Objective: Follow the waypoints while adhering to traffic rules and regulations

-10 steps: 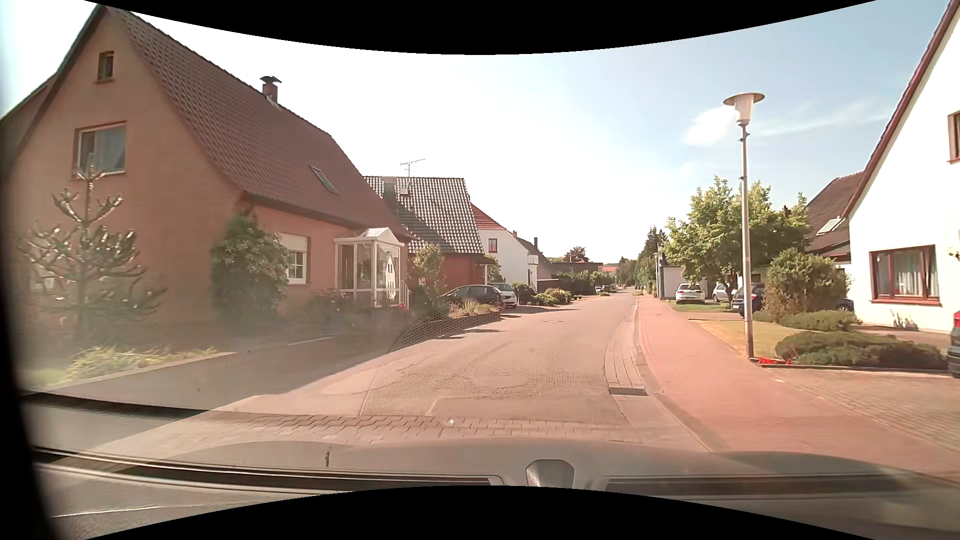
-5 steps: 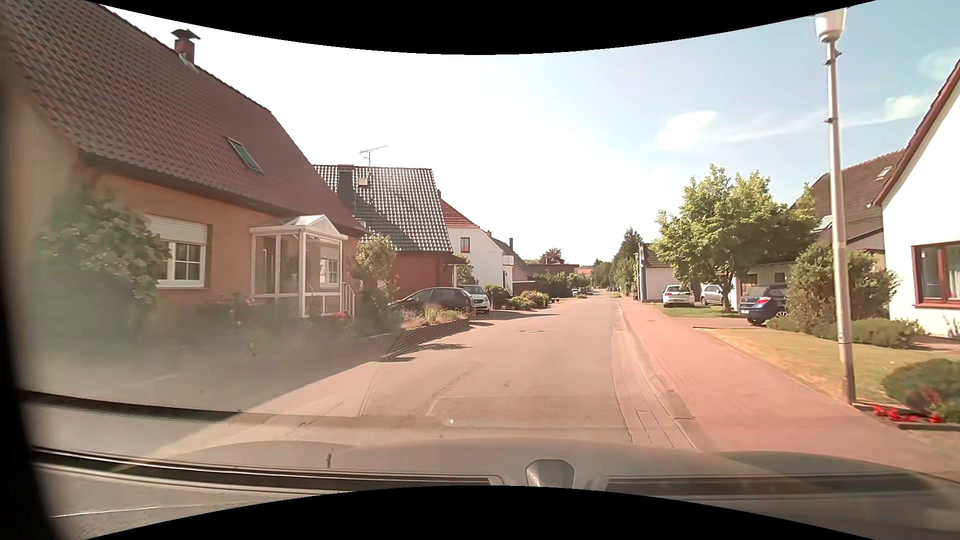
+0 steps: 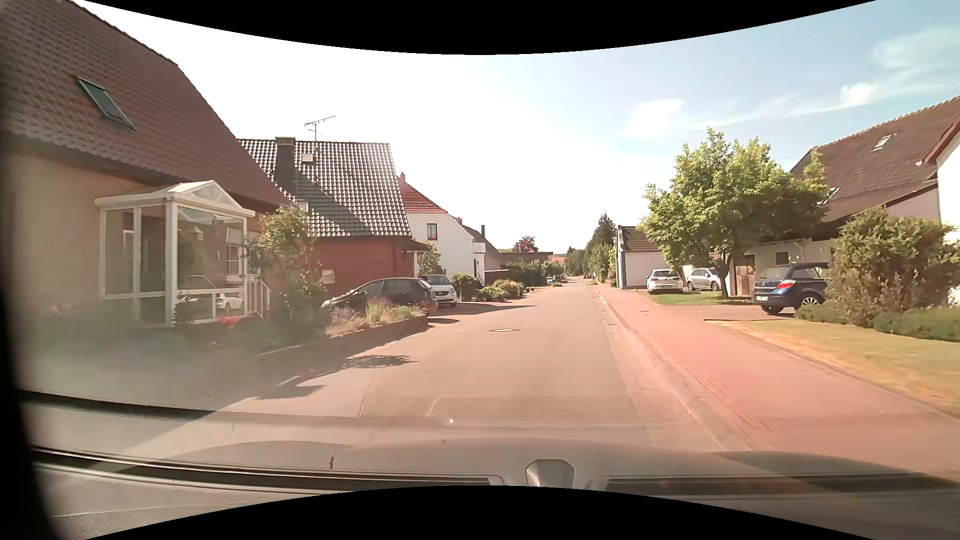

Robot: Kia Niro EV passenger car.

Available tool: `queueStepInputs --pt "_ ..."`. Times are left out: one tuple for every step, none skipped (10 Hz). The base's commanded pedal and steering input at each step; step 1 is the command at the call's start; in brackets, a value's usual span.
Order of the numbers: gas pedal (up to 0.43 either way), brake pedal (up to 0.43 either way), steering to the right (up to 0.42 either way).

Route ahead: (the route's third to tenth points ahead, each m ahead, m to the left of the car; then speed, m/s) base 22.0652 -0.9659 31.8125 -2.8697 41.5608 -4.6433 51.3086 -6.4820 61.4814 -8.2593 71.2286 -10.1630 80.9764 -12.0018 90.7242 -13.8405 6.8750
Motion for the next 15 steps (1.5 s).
queueStepInputs --pt "0.15 0.006 0.082" --pt "0.138 0.006 0.077" --pt "0.138 0.006 0.07" --pt "0.138 0.006 0.067" --pt "0.15 0.006 0.067" --pt "0.15 0.006 0.065" --pt "0.138 0.006 0.059" --pt "0.13 0.006 0.057" --pt "0.138 0.006 0.055" --pt "0.138 0.006 0.049" --pt "0.138 0.006 0.037" --pt "0.138 0.006 0.028" --pt "0.138 0.006 0.022" --pt "0.138 0.006 0.016" --pt "0.138 0.012 0.014"
